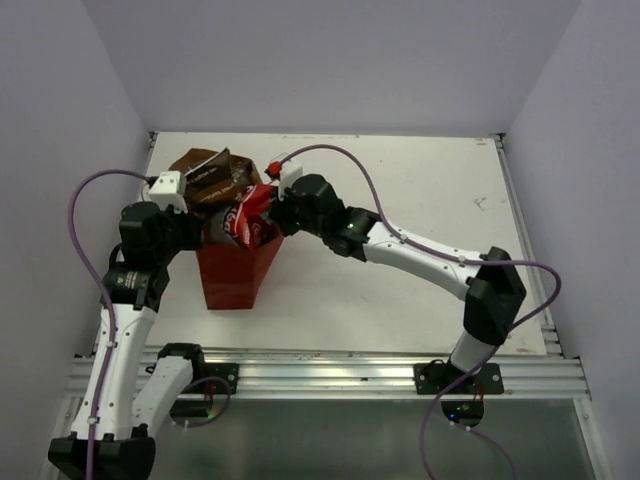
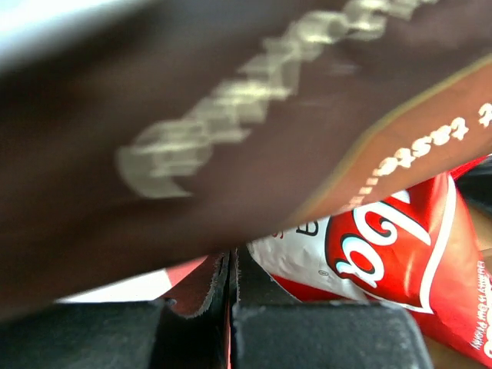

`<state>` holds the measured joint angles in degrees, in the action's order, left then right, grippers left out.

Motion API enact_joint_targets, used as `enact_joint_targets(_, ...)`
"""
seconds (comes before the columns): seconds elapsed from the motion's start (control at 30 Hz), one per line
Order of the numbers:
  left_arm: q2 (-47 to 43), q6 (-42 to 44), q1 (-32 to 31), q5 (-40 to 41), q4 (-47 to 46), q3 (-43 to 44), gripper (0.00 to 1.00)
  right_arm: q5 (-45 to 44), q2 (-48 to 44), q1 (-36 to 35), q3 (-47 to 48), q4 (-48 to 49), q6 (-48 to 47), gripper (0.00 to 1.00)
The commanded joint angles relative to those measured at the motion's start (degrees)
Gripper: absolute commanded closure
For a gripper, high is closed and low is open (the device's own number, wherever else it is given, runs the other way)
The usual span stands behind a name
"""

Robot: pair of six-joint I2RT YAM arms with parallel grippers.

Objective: Place the snacks into the paper bag

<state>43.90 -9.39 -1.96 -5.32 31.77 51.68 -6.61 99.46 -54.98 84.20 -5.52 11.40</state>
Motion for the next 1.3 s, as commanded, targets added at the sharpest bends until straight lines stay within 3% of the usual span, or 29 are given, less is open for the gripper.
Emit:
enact_joint_targets(0.0,1.4,1.0,-1.5,-14.7,-13.2,5.1,1.00,-4.7,-12.1,0.0,1.0,1.4,-3.4,1.00)
enact_joint_targets(0.17,4.5,1.2,-5.7,-18.2,-15.9,8.8,1.00,-9.1,-19.0,0.0,0.2,-2.6,-5.8,1.00)
enact_joint_targets(0.3,6.6,0.0,-10.9,-15.5,-18.9,8.3,1.00,-12.3,-21.8,0.0,-0.9,-6.3,-6.5,1.00)
enact_joint_targets(0.43,7.3,-1.1,-17.5,-5.2,-21.1,6.2,1.00,-18.7,-22.8,0.0,-4.1,-10.5,-6.3,1.00)
enact_joint_targets(0.67,8.0,-5.1,-25.8,2.5,-29.8,-3.4,1.00,-25.5,-27.6,1.2,-16.1,-13.5,-0.6,1.00)
enact_joint_targets(0.7,8.5,-5.3,-30.6,5.0,-30.4,-5.0,1.00,-26.4,-28.0,1.6,-17.0,-13.7,-0.4,1.00)
enact_joint_targets(0.73,10.0,-4.9,-33.7,12.5,-30.6,-5.0,1.00,-26.6,-28.7,1.9,-17.4,-13.9,-0.4,1.00)
enact_joint_targets(0.8,12.5,-3.9,-41.6,18.4,-30.6,-1.6,1.00,-26.9,-29.1,2.4,-16.6,-13.8,-1.5,1.00)
enact_joint_targets(1.0,24.6,1.7,-52.2,31.6,-23.6,18.1,1.00,-28.8,-30.6,2.5,-7.5,-14.9,-7.2,1.00)
enact_joint_targets(1.13,26.3,2.5,-53.9,40.2,-20.0,21.6,1.00,-30.2,-32.5,2.6,-7.2,-16.5,-7.6,1.00)
enact_joint_targets(1.27,25.4,2.5,-53.9,43.0,-18.5,20.2,1.00,-32.6,-34.2,2.8,-11.7,-18.2,-6.6,1.00)
